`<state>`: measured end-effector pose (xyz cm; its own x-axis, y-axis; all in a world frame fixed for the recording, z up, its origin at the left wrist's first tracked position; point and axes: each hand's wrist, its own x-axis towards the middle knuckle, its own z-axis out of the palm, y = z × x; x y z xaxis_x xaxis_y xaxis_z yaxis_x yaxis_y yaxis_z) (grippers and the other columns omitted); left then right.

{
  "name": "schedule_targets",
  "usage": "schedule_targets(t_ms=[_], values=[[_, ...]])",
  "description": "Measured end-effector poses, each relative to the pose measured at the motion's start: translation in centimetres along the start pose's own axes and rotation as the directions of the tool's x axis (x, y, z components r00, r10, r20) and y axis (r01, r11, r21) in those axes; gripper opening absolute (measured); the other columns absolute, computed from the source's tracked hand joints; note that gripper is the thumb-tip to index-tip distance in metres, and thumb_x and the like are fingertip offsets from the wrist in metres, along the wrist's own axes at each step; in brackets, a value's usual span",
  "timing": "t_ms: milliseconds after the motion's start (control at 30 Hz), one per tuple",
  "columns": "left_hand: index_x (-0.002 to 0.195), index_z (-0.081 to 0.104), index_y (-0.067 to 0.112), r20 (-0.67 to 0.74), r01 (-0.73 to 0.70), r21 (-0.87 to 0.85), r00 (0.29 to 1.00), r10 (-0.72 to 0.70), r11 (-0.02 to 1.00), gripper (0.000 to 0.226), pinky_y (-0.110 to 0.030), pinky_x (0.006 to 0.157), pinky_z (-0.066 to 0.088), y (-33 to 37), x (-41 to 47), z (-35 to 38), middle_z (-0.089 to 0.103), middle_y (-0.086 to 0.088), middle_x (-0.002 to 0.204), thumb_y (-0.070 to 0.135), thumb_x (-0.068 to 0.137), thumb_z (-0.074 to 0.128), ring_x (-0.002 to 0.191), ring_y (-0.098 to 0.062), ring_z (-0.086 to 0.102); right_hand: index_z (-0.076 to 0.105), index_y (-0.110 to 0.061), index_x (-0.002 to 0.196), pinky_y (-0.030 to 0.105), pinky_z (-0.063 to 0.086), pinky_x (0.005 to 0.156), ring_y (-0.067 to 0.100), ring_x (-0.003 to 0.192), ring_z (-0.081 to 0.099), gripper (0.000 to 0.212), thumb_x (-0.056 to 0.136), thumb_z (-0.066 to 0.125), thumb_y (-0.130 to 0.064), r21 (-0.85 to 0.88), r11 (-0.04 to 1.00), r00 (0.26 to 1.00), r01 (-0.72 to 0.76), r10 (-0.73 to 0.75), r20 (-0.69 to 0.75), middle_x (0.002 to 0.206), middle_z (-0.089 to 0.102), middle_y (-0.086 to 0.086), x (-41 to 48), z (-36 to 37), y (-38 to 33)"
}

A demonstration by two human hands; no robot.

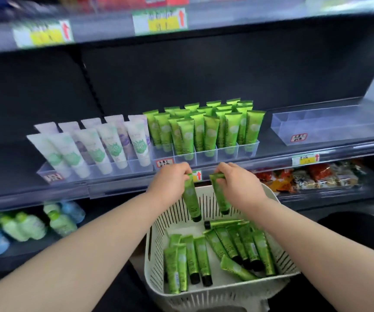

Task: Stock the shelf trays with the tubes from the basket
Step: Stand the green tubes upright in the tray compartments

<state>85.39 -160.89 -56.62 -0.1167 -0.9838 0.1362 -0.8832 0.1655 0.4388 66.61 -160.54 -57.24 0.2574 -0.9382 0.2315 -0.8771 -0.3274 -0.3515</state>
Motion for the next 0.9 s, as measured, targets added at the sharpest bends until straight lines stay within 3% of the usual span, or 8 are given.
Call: schedule_targets(t_ms=[133, 333, 467, 567, 700, 900], values=[[0.108, 0.064, 0.018, -0.138, 0.007, 0.047, 0.99, 0.0, 0.999, 0.018, -0.04, 0.078, 0.051, 0.7, 0.3, -4.2, 0.067, -0.006, 0.104, 0.011, 0.098, 0.051, 0.093, -0.026, 0.06, 0.053, -0.025, 0.117, 0.036, 0.05, 0.068, 0.026, 0.091, 0.06, 0.022, 0.096, 0.047, -0.021, -0.001, 0.999, 0.995, 0.05, -0.05, -0.084, 0.109, 0.06, -0.001, 1.3, -2.2, -2.4], [0.111, 0.061, 0.026, -0.343, 0.037, 0.142, 0.939, 0.014, 0.989, 0.037, -0.03, 0.068, 0.043, 0.4, 2.8, -9.6, 0.068, -0.001, 0.108, -0.002, 0.09, 0.049, 0.09, -0.022, 0.057, 0.058, -0.022, 0.116, 0.031, 0.041, 0.069, 0.023, 0.096, 0.056, 0.021, 0.096, 0.05, -0.023, -0.011, 0.994, 0.979, 0.109, -0.109, -0.175, 0.106, 0.059, -0.001, 4.2, -4.2, -4.7], [0.108, 0.06, 0.026, -0.409, 0.045, 0.136, 0.912, 0.015, 0.99, 0.033, -0.032, 0.063, 0.045, 0.3, 4.7, -11.3, 0.061, 0.001, 0.087, 0.0, 0.091, 0.048, 0.08, -0.024, 0.056, 0.06, -0.022, 0.116, 0.034, 0.044, 0.075, 0.022, 0.1, 0.054, 0.022, 0.096, 0.051, -0.023, -0.013, 0.99, 0.966, 0.14, -0.14, -0.216, 0.109, 0.058, -0.002, 5.8, -5.0, -5.7], [0.108, 0.059, 0.025, -0.416, 0.067, 0.216, 0.909, 0.03, 0.974, 0.032, -0.029, 0.062, 0.038, -0.1, 6.3, -11.7, 0.049, 0.007, 0.08, 0.0, 0.091, 0.048, 0.079, -0.024, 0.053, 0.059, -0.025, 0.116, 0.038, 0.041, 0.084, 0.022, 0.105, 0.049, 0.022, 0.096, 0.049, -0.025, -0.043, 0.986, 0.962, 0.158, -0.164, -0.219, 0.113, 0.059, -0.003, 7.2, -5.1, -6.3], [0.106, 0.062, 0.023, -0.351, 0.095, 0.296, 0.936, 0.016, 0.95, 0.03, -0.032, 0.065, 0.045, -0.8, 8.3, -11.8, 0.061, -0.004, 0.092, 0.001, 0.09, 0.049, 0.085, -0.029, 0.057, 0.059, -0.027, 0.114, 0.038, 0.036, 0.087, 0.021, 0.106, 0.045, 0.021, 0.096, 0.049, -0.026, -0.079, 0.98, 0.958, 0.18, -0.193, -0.211, 0.112, 0.06, -0.006, 8.6, -4.9, -6.9], [0.106, 0.066, 0.026, -0.265, 0.122, 0.354, 0.964, -0.026, 0.927, 0.026, -0.035, 0.076, 0.05, -2.5, 10.8, -11.1, 0.061, -0.007, 0.099, 0.01, 0.093, 0.052, 0.092, -0.031, 0.058, 0.061, -0.026, 0.114, 0.037, 0.037, 0.087, 0.02, 0.105, 0.045, 0.021, 0.096, 0.05, -0.027, -0.072, 0.978, 0.95, 0.195, -0.207, -0.234, 0.11, 0.061, -0.007, 9.9, -4.9, -7.1]])
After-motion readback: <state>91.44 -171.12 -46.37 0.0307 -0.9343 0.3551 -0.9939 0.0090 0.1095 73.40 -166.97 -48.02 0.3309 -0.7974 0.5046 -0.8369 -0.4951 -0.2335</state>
